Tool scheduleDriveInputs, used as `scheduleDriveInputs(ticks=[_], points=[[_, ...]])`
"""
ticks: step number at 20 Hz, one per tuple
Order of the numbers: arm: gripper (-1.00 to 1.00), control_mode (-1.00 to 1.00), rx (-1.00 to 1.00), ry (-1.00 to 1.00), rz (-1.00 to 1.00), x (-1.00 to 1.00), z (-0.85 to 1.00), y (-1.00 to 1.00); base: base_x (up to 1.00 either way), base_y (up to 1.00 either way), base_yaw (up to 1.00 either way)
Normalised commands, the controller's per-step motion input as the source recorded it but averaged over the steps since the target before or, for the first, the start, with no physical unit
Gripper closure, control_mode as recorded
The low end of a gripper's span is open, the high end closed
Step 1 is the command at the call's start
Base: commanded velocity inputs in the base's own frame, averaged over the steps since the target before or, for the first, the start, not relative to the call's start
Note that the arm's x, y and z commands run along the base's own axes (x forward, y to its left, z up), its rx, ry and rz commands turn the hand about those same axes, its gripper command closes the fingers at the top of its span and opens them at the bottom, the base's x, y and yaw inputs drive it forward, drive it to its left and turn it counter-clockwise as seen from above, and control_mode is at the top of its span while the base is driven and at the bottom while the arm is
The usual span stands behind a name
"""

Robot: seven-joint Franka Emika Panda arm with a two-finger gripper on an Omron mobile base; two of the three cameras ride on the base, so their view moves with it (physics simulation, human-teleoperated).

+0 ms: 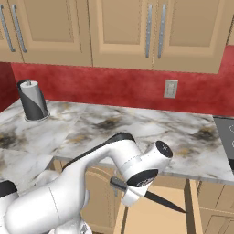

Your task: Pick up the knife from the drawer and place it on the cutting board. Then place the meat from the plate to the cutting board.

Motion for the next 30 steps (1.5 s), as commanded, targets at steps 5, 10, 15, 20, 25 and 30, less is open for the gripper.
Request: scheduleDriveInputs(ticks=[5,10,15,20,25,30], points=[[1.0,1.0,0.0,-0.02,0.0,-0.11,0.0,0.0,-0.61,-0.01,0.0],[1.0,1.0,0.0,0.0,0.0,0.0,0.0,0.0,-0.75,0.13,0.0],[1.0,1.0,0.0,0.0,0.0,0.0,0.0,0.0,-0.59,0.18,0.0],[1.0,1.0,0.0,0.0,0.0,0.0,0.0,0.0,-0.6,0.0,0.0],[1.0,1.0,0.0,0.0,0.0,0.0,0.0,0.0,-0.68,-0.05,0.0],[1.0,1.0,0.0,0.0,0.0,0.0,0.0,0.0,-0.66,-0.32,0.0]])
